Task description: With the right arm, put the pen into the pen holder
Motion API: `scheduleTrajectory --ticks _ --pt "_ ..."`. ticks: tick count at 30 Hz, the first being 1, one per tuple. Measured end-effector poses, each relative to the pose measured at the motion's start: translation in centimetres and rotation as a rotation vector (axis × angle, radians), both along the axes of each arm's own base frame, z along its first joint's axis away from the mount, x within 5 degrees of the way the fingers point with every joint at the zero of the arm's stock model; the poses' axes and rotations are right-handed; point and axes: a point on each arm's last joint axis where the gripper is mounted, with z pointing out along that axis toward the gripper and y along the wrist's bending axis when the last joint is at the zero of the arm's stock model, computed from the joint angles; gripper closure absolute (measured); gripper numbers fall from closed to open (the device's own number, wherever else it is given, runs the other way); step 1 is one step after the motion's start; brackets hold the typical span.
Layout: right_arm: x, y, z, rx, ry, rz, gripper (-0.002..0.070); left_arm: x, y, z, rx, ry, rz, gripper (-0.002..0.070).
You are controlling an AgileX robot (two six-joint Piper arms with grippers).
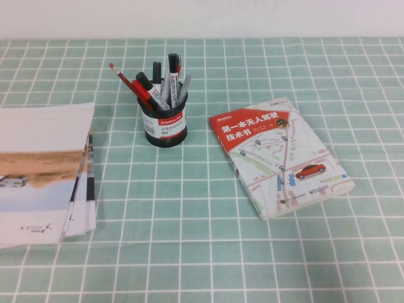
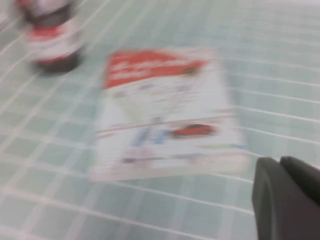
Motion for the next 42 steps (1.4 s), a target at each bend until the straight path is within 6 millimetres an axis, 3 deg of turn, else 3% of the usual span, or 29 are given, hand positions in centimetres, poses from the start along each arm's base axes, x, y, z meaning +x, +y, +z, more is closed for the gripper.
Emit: scheduleTrajectory --ticks 3,6,11,15,20,42 --pt "-2.2 -1.6 -3.0 0.03 -0.072 -0.096 0.0695 0.0 0.0 0.0 0.0 0.0 0.0 0.0679" --pt "-3.6 -2.4 -4.6 0.049 -0.138 -0.152 0.0695 0.0 0.0 0.0 0.0 0.0 0.0 0.0679" --pt "-5.0 -2.6 -4.8 0.061 -0.185 -0.163 0.0695 0.0 0.0 0.0 0.0 0.0 0.0 0.0679" --pt "-5.5 -2.6 -5.6 0.045 -0.116 -0.154 0.0695 0.0 0.0 0.0 0.0 0.0 0.0 0.0679" --pt "-5.7 -2.6 -6.3 0.028 -0.042 -0.147 0.0695 0.0 0.0 0.0 0.0 0.0 0.0 0.0679" --pt "-5.7 -2.6 -6.4 0.028 -0.034 -0.147 0.0695 0.0 0.0 0.0 0.0 0.0 0.0 0.0679"
